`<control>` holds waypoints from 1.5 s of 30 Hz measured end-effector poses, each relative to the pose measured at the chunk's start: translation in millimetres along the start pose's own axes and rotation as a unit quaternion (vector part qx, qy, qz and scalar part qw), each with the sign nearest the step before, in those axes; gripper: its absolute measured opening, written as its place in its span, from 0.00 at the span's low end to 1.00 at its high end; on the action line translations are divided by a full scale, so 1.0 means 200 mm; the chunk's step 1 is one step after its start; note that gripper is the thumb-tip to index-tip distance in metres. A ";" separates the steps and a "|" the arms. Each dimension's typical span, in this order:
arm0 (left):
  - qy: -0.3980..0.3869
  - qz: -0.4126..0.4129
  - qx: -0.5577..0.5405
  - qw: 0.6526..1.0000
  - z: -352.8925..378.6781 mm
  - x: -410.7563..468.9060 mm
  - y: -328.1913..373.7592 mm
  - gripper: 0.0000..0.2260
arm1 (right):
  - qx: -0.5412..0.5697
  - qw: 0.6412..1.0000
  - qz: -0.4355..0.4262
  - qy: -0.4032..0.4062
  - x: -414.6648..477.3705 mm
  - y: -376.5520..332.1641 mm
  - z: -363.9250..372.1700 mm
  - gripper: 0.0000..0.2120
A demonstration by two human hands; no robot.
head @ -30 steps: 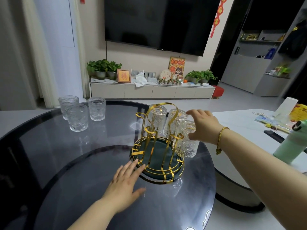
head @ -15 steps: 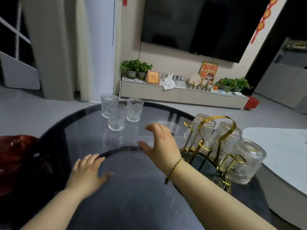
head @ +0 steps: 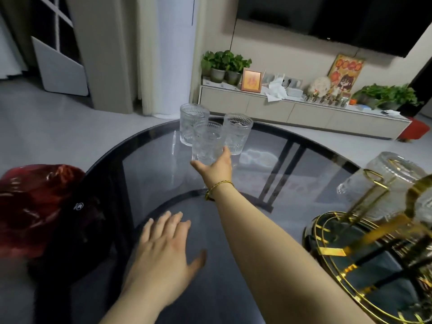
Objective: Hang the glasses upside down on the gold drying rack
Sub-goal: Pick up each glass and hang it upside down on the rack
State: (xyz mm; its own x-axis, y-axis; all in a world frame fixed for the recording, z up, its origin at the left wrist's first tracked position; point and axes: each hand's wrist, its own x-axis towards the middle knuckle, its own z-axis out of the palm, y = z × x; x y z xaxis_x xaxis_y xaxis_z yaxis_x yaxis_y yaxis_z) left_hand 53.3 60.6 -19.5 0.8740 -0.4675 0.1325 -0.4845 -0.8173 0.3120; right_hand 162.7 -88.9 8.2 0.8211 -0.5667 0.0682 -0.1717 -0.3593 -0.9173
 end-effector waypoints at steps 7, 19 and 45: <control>-0.014 0.002 0.014 1.000 0.00 0.01 -0.01 0.30 | -0.029 0.997 0.022 0.067 0.12 -0.02 0.08 0.43; -0.030 -0.006 -0.002 1.000 -0.03 0.00 0.01 0.27 | 0.016 0.998 -0.045 0.041 -0.26 -0.15 -0.30 0.38; -0.127 0.209 -0.103 0.964 0.15 -0.27 0.86 0.31 | -0.359 0.933 0.008 -0.012 -1.29 -0.58 -2.04 0.34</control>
State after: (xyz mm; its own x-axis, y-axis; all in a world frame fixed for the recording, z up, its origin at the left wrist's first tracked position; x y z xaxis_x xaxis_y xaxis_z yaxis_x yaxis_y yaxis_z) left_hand -77.8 -65.6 -1.8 0.5532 -0.8308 0.0607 -0.7520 -0.4668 0.4653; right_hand -251.6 -203.6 257.0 0.8258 -0.5626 0.0396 -0.4977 -0.7599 -0.4180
